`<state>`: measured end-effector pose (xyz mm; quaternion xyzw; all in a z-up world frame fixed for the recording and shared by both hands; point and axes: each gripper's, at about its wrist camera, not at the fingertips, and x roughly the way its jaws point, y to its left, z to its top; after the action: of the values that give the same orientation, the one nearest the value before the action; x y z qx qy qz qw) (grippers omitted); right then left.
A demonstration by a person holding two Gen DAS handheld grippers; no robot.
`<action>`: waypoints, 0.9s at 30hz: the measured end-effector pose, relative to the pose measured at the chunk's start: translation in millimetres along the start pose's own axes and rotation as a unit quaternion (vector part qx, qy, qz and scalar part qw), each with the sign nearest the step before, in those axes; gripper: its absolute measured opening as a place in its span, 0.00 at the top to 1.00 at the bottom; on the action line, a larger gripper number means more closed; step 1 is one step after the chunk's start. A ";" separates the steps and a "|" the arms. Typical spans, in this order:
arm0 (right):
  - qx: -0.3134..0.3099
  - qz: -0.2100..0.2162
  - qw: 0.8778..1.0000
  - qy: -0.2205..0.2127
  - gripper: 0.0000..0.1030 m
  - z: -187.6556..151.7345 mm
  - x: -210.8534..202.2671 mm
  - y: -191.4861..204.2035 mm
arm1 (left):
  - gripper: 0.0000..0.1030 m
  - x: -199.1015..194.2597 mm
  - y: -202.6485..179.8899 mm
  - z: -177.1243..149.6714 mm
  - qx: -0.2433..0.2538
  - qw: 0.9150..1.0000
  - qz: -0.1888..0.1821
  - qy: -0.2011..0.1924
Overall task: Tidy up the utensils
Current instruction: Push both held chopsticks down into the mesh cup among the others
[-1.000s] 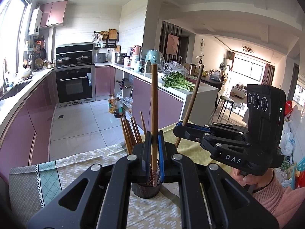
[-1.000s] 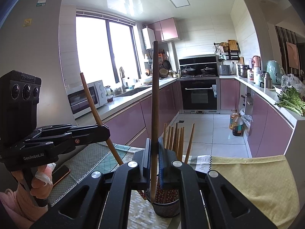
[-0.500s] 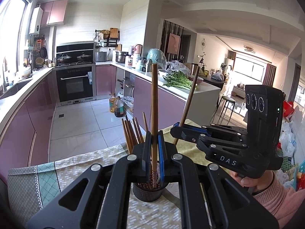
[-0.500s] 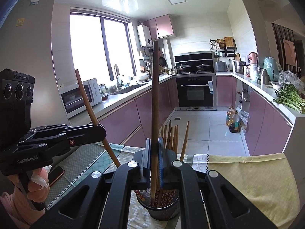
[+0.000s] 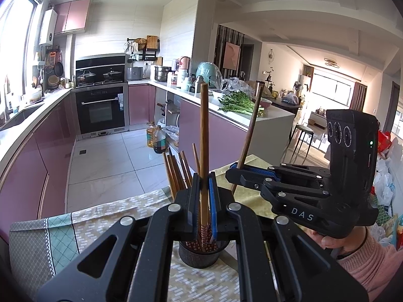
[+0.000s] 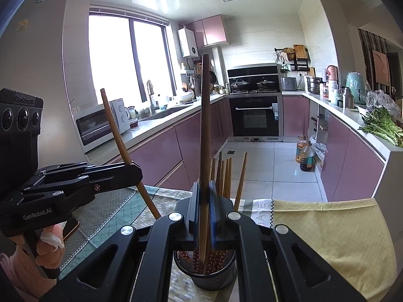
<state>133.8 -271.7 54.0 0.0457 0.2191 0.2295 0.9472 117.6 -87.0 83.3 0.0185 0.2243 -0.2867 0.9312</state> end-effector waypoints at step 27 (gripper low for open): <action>0.004 -0.008 1.000 0.026 0.94 -11.8 20.3 -8.1 | 0.93 21.9 -0.5 3.9 -0.003 0.999 0.006 0.038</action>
<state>148.2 -269.8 33.9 0.0414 0.2451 0.2223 0.9428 135.0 -99.6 77.6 0.0274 0.2601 -0.2798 0.9238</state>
